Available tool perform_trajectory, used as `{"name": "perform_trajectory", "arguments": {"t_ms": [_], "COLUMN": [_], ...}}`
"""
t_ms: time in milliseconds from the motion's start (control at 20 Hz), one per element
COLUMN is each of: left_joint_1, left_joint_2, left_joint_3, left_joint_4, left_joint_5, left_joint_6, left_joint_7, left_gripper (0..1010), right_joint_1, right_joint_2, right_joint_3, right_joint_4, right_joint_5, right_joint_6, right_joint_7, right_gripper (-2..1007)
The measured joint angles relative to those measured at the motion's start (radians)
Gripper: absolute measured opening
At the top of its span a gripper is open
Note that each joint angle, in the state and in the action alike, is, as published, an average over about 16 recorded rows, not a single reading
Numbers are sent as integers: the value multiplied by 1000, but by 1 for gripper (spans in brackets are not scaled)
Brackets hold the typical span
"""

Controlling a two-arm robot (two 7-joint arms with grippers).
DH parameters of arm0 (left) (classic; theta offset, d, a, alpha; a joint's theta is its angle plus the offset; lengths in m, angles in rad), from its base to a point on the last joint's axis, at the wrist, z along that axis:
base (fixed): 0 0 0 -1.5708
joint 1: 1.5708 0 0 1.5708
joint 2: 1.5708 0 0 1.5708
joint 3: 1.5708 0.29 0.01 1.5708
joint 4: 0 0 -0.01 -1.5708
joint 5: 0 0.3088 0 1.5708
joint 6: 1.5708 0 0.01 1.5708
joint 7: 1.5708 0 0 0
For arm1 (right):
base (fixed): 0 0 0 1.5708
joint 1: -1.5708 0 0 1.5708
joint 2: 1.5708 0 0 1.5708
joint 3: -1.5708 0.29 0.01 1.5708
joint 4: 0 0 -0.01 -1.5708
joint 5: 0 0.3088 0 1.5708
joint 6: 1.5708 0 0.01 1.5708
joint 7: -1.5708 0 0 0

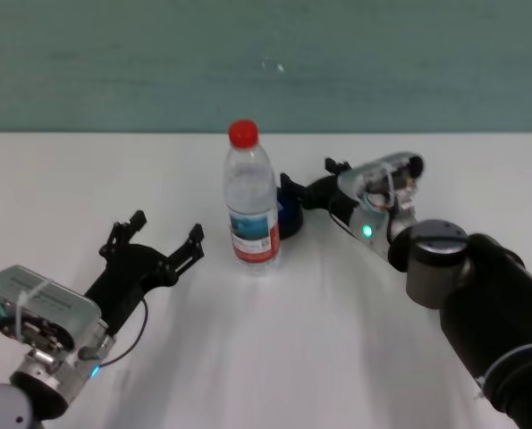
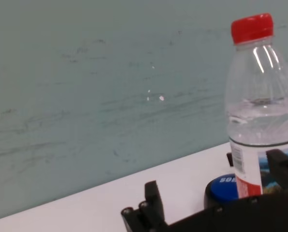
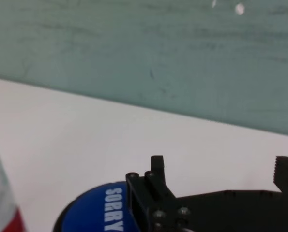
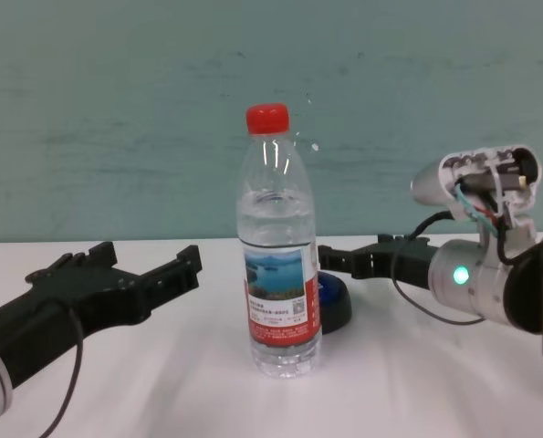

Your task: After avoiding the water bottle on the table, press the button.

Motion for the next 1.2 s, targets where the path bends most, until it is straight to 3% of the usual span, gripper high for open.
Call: {"name": "perform_trajectory", "arguments": {"t_ms": [700,1200], "left_joint_1": [0,0], "left_joint_2": [0,0], "left_joint_3": [0,0], "left_joint_4": [0,0], "left_joint_5": [0,0], "left_joint_6": [0,0], "left_joint_7": [0,0], "left_gripper": [1010,1010], "right_joint_1": [-171,-263], "right_joint_2": [65,103], "right_joint_3": [32,59], "right_joint_4": [-315,-455], "right_joint_5": [48,78], "right_joint_6": [63,77], "right_joint_7": [-26,-53], "right_gripper": [1004,1004]}}
